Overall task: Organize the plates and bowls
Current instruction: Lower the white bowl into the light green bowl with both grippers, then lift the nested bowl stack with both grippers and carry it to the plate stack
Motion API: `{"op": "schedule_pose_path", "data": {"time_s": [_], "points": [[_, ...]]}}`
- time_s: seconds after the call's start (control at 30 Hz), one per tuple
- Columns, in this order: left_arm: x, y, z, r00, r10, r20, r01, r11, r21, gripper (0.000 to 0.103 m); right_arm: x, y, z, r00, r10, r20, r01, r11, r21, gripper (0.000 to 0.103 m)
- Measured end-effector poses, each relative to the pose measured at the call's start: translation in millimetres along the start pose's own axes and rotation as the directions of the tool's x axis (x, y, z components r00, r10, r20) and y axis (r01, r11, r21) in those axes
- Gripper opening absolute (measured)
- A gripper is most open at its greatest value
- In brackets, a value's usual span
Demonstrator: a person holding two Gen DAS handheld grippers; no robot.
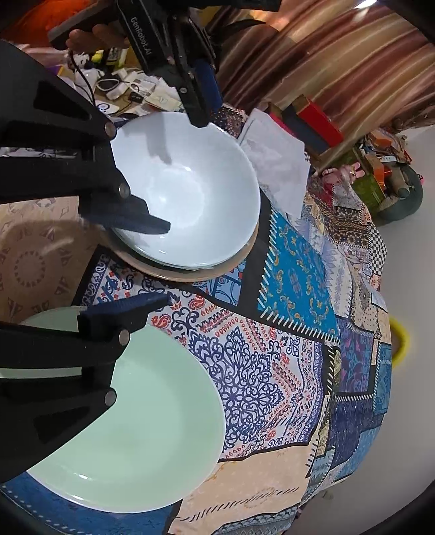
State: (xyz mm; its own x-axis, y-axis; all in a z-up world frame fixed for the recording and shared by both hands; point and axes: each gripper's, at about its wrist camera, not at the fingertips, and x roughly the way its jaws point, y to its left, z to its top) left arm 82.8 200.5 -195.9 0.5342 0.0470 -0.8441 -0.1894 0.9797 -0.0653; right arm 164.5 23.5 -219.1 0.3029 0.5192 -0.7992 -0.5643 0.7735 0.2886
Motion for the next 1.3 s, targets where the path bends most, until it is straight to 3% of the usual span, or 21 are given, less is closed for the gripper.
{"op": "schedule_pose_path", "data": {"time_s": [0.13, 0.23, 0.5, 0.7, 0.83, 1.1, 1.3], "points": [[14.7, 12.3, -5.0, 0.999, -0.004, -0.048, 0.003, 0.999, -0.038, 0.054, 3.0, 1.2, 0.7, 1.000, -0.006, 0.006, 0.006, 1.000, -0.002, 0.044], [26.1, 16.2, -12.1, 0.995, -0.050, -0.092, 0.045, 0.997, -0.058, 0.054, 11.3, 1.8, 0.4, 1.000, 0.000, -0.011, 0.000, 1.000, -0.001, 0.044], [42.9, 10.1, -18.6, 0.984, -0.127, -0.123, 0.118, 0.990, -0.079, 0.054, 34.2, 5.3, -1.7, 0.999, 0.024, -0.049, -0.024, 1.000, 0.008, 0.044], [63.3, 6.6, -20.6, 0.973, -0.167, -0.162, 0.153, 0.984, -0.093, 0.046, 49.1, 5.8, -0.4, 0.996, 0.044, -0.074, -0.043, 0.999, 0.017, 0.044], [65.3, 3.9, -18.9, 0.973, -0.183, -0.143, 0.171, 0.981, -0.095, 0.043, 53.9, 4.2, 1.0, 0.996, 0.049, -0.078, -0.047, 0.999, 0.020, 0.034], [65.1, 4.7, -18.3, 0.973, -0.185, -0.137, 0.171, 0.980, -0.105, 0.043, 54.9, 8.7, 0.0, 0.999, 0.003, -0.053, -0.004, 1.000, -0.011, 0.031], [64.4, 3.8, -14.9, 0.977, -0.164, -0.139, 0.147, 0.981, -0.123, 0.042, 53.8, 0.4, 3.9, 0.998, 0.027, -0.058, -0.025, 0.999, 0.027, 0.026]]}}
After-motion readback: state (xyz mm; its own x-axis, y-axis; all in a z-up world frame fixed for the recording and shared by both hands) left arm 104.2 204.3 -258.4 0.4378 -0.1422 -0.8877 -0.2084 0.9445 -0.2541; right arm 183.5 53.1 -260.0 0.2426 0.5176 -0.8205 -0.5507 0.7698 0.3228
